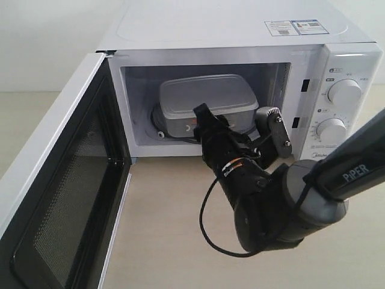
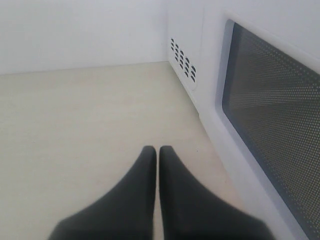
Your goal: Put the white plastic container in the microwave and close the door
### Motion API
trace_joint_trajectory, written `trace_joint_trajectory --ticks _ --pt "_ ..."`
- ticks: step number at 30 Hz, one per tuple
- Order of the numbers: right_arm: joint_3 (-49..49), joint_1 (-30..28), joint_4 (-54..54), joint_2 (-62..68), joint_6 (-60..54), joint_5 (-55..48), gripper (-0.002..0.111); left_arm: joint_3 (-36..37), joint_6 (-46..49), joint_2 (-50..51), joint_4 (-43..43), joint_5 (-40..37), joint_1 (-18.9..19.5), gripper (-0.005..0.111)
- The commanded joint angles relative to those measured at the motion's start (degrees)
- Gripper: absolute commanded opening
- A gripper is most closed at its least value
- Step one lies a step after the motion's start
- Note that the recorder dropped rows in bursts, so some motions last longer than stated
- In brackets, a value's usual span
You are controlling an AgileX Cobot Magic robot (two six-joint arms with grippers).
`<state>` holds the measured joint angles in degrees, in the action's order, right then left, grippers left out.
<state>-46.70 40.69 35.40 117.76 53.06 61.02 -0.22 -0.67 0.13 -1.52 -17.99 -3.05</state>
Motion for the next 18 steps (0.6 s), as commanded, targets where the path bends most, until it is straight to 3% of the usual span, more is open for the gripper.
trace_joint_trajectory --ticks 1,4,6,7,9,12,18 --pt "3.5 -0.2 -7.9 0.0 -0.8 5.7 0.048 0.2 0.1 -0.1 0.0 0.0 0.1 0.004" --pt "3.5 -0.2 -17.6 0.0 -12.3 7.4 0.025 0.2 0.1 -0.1 0.0 0.0 0.1 0.004" --pt "3.5 -0.2 -22.4 0.0 -29.5 6.6 0.005 0.2 0.1 -0.1 0.0 0.0 0.1 0.004" --pt "3.5 -0.2 -22.1 0.0 -41.3 4.1 0.000 0.2 0.1 -0.1 0.0 0.0 0.1 0.004" --pt "3.5 -0.2 -18.9 0.0 -55.0 1.6 0.000 0.2 0.1 -0.1 0.0 0.0 0.1 0.004" --pt "2.7 -0.2 -13.7 0.0 -67.0 -1.7 0.000 0.2 0.1 -0.1 0.0 0.0 0.1 0.004" --pt "-1.8 -0.2 -10.0 0.2 -69.4 -3.2 0.000 0.2 0.1 -0.1 0.0 0.0 0.1 0.004"
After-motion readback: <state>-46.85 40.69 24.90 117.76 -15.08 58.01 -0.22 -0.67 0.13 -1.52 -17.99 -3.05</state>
